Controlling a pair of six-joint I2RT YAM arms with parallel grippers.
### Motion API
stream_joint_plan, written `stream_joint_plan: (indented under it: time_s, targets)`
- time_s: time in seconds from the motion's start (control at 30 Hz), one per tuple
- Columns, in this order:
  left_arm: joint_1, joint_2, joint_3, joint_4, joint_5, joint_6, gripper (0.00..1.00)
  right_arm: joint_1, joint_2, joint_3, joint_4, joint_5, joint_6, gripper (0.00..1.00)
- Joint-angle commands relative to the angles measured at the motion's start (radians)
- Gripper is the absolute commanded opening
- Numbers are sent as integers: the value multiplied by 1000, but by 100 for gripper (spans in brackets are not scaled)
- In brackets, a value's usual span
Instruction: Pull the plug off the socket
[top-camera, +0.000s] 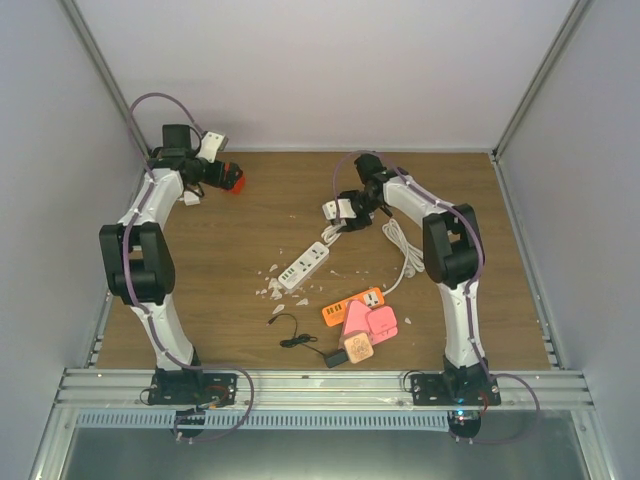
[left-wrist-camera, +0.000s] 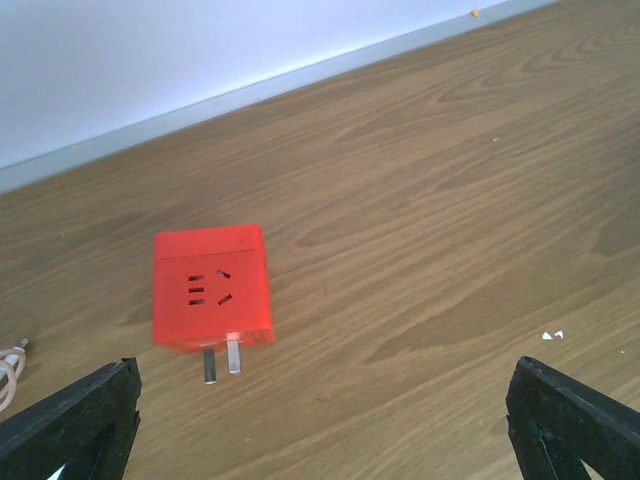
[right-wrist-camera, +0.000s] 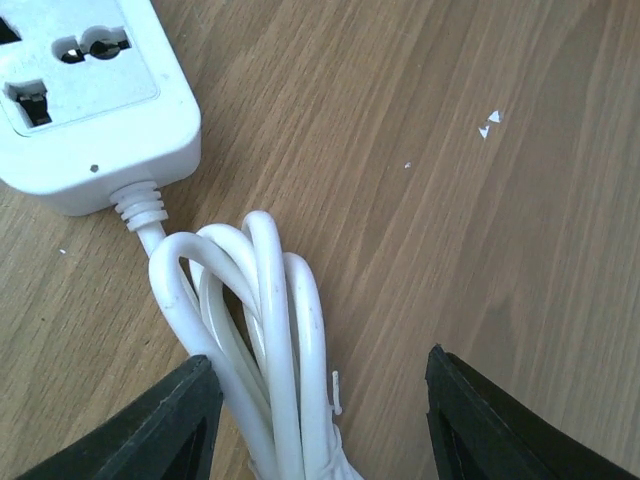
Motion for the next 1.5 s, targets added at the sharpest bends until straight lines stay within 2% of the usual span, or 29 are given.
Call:
stream_joint_plan:
  time_s: [0.0, 0.5, 0.9, 1.2, 1.47]
  targets:
    - [2, -55, -20, 24, 29, -19, 99, -1, 44, 28, -5, 40, -43, 54]
    - [1, -64, -22, 11, 20, -20, 99, -52, 147, 133, -67, 94, -45, 17]
    - [-5, -38, 18, -15, 32, -9, 99, -199, 183, 180, -72, 157, -81, 16]
    - [-13, -47, 24, -12, 6, 23, 99, -327, 202, 195, -78, 170, -33, 16]
    - [-13, -45, 30, 21, 4, -7, 99, -453, 197, 166, -71, 193, -19, 16]
